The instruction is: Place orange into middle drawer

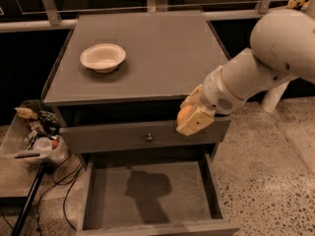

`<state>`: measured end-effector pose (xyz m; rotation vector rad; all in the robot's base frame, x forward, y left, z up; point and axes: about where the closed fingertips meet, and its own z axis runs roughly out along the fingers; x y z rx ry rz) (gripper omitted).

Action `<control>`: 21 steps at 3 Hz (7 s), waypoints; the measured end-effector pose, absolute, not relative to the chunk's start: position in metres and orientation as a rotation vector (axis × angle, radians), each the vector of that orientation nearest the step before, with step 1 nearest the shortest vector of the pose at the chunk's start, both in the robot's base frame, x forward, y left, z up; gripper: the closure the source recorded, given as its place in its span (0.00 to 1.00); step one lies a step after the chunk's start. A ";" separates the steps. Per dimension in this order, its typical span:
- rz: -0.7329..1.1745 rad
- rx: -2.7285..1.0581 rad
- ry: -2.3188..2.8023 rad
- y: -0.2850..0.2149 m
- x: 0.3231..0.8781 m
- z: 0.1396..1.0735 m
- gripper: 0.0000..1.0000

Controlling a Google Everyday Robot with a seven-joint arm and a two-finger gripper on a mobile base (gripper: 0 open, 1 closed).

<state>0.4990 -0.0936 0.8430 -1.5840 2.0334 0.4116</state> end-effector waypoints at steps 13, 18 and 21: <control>0.633 -1.189 1.949 0.001 0.502 0.482 1.00; 0.549 -1.246 2.109 0.003 0.550 0.364 0.60; 0.549 -1.246 2.109 0.003 0.550 0.364 0.00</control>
Offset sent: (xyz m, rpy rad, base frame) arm -0.0024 0.0288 -0.0169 -0.0169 0.0169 0.0490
